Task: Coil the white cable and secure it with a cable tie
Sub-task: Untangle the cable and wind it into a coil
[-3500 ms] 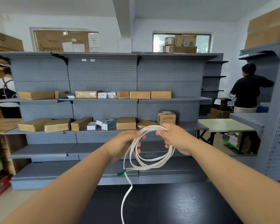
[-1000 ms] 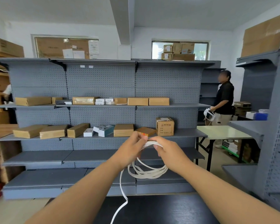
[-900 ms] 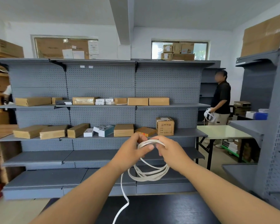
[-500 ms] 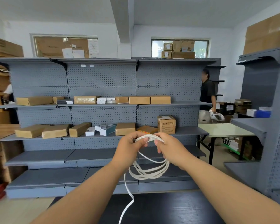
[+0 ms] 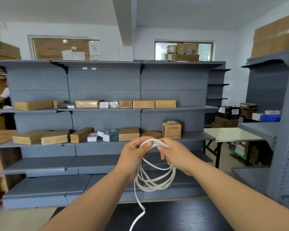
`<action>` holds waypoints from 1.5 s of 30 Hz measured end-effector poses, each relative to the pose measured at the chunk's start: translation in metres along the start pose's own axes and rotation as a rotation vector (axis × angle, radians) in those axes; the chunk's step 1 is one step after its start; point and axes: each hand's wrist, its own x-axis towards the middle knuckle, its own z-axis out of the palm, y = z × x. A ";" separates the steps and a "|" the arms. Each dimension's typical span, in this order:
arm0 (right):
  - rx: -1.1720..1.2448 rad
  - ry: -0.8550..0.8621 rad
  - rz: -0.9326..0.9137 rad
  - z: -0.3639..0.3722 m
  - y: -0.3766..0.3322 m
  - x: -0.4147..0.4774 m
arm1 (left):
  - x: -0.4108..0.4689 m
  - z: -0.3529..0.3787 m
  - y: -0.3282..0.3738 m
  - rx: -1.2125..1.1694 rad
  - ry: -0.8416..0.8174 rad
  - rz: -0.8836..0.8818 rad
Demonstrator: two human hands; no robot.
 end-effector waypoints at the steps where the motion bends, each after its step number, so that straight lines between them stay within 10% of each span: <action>1: 0.006 -0.002 0.004 0.000 0.000 0.001 | 0.001 -0.001 0.000 -0.016 -0.003 -0.007; 14: -0.060 0.003 0.019 -0.012 0.003 0.005 | 0.008 0.007 -0.003 -0.084 0.174 0.031; 36: 0.217 0.015 0.058 -0.021 0.032 -0.001 | -0.003 0.028 -0.006 -0.148 -0.110 -0.192; 45: 0.314 0.012 0.030 -0.020 0.035 -0.005 | -0.002 0.034 -0.016 -0.132 0.093 -0.113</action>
